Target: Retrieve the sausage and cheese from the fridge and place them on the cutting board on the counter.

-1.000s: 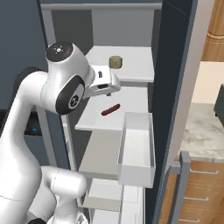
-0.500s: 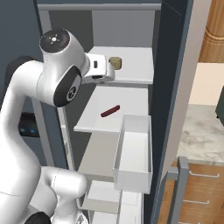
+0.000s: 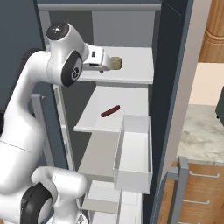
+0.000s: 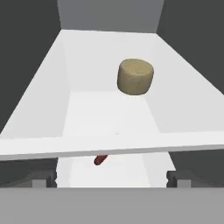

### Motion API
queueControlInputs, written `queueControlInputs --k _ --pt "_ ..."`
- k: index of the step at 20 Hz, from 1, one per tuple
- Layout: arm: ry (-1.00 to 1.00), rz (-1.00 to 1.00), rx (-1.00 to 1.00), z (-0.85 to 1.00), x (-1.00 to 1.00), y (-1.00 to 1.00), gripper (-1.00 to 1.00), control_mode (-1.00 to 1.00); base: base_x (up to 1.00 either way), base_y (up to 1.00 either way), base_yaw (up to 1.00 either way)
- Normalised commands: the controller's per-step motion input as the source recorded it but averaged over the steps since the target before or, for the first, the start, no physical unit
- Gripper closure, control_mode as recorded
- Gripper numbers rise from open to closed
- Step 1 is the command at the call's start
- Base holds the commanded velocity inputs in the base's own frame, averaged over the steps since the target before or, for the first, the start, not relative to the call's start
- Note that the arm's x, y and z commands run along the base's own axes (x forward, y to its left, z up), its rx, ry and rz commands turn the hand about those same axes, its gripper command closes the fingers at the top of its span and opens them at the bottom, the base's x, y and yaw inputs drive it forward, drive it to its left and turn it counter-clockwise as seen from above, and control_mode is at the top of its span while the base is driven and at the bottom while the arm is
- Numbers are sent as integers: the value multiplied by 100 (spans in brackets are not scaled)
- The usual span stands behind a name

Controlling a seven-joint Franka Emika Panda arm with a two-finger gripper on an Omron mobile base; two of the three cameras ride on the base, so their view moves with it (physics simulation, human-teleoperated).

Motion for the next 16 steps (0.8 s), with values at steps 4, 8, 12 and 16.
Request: queueControlInputs --k 4,8,12,16 --pt "0 -1 11 0 93 -34 -100 -100 0 0 0" --pt "1 -1 9 0 81 -32 -100 -100 0 0 0" --pt "4 -2 4 -11 57 -6 -100 -100 0 0 0" --pt "1 -2 1 -14 55 -4 -100 -100 0 0 0"
